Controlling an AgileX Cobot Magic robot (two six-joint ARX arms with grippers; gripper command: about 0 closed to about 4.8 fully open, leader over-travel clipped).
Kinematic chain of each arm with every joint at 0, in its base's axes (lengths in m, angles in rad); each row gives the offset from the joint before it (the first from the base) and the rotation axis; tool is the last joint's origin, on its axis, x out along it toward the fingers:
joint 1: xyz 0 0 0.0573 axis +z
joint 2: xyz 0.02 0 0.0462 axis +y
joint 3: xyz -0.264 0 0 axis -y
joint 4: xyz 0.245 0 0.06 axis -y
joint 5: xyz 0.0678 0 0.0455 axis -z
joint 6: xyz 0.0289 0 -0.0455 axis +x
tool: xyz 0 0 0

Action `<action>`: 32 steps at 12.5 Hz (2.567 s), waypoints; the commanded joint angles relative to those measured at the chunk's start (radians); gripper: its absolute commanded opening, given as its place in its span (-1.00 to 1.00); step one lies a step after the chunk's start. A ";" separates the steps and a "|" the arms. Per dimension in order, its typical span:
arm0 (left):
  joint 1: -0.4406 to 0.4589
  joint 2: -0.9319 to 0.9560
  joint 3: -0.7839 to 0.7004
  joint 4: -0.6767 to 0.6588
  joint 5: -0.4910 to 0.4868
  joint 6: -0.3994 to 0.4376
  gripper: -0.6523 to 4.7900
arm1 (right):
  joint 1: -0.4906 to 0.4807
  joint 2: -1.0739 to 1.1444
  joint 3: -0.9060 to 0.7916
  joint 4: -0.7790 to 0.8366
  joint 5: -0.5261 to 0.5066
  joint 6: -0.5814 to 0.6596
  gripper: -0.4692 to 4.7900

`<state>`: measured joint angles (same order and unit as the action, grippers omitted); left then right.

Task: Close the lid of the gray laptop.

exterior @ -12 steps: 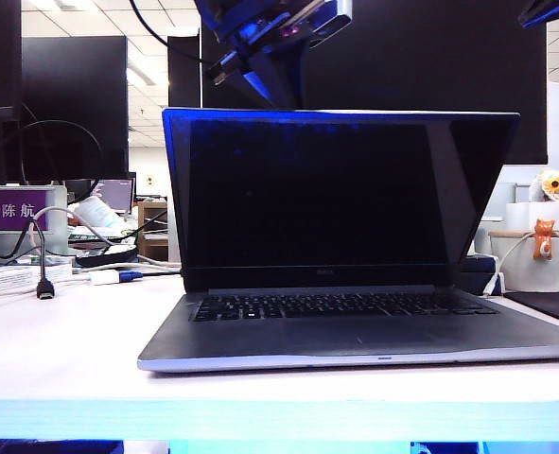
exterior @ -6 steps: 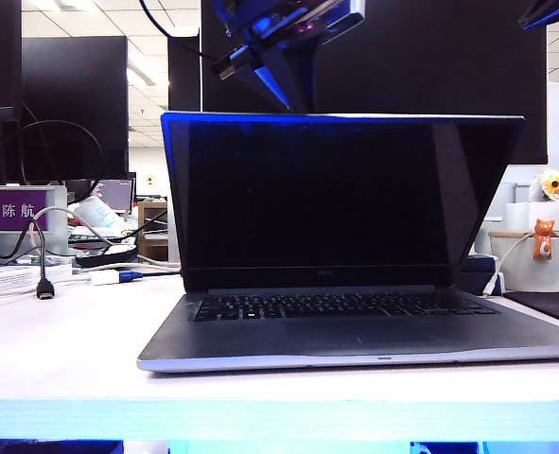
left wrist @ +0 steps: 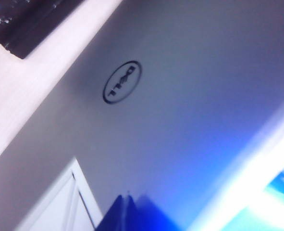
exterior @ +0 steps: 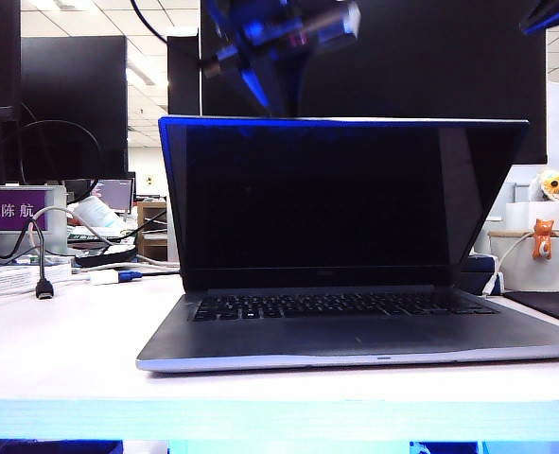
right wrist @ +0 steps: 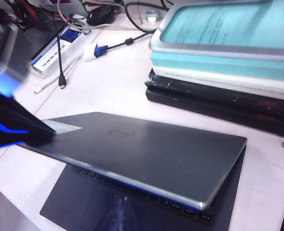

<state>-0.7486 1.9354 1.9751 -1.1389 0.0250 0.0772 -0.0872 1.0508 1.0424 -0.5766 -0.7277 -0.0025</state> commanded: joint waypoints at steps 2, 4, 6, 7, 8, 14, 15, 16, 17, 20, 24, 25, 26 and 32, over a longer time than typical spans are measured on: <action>0.036 -0.103 0.002 -0.010 0.041 -0.002 -0.78 | 0.000 -0.003 -0.008 0.015 -0.004 -0.006 -0.84; 0.102 -0.130 -0.049 0.038 0.064 0.019 -0.78 | 0.001 -0.004 -0.008 0.012 -0.011 -0.006 -0.84; 0.187 -0.196 -0.125 0.188 0.192 -0.033 -0.78 | 0.000 -0.004 -0.008 0.013 -0.011 -0.006 -0.84; 0.206 -0.220 -0.158 0.249 0.220 -0.034 -0.78 | 0.001 -0.004 -0.008 0.014 -0.011 -0.006 -0.84; 0.220 -0.299 -0.255 0.387 0.179 -0.041 -0.78 | 0.000 -0.004 -0.008 0.011 -0.011 -0.006 -0.84; 0.167 -0.407 -0.594 0.673 0.177 -0.143 -0.78 | 0.001 -0.004 -0.008 0.019 -0.011 -0.005 -0.84; 0.164 -0.403 -0.594 0.658 0.172 -0.146 -0.78 | 0.001 -0.004 -0.008 0.019 -0.011 -0.005 -0.84; 0.159 -0.397 -0.594 0.602 0.150 -0.145 -0.78 | 0.001 -0.004 -0.008 0.010 -0.011 -0.005 -0.84; 0.159 -0.391 -0.594 0.570 0.155 -0.145 -0.78 | 0.001 -0.003 -0.008 0.013 -0.011 -0.005 -0.84; 0.139 -0.382 -0.602 0.518 0.151 -0.146 -0.78 | 0.001 -0.003 -0.008 0.013 -0.011 -0.005 -0.84; 0.034 -0.382 -0.645 0.533 0.081 -0.166 -0.78 | 0.001 -0.004 -0.008 0.003 -0.012 -0.006 -0.84; 0.031 -0.381 -0.669 0.542 0.079 -0.177 -0.78 | 0.001 -0.004 -0.008 -0.001 -0.012 -0.006 -0.84; 0.031 -0.381 -0.687 0.554 0.079 -0.184 -0.78 | 0.001 -0.004 -0.008 -0.003 -0.012 -0.006 -0.84; -0.005 -0.384 -0.832 0.678 0.065 -0.216 -0.78 | 0.002 -0.004 -0.008 -0.018 -0.016 -0.006 -0.84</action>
<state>-0.7471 1.5539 1.1454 -0.4625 0.0849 -0.1322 -0.0864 1.0504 1.0309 -0.5991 -0.7349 -0.0051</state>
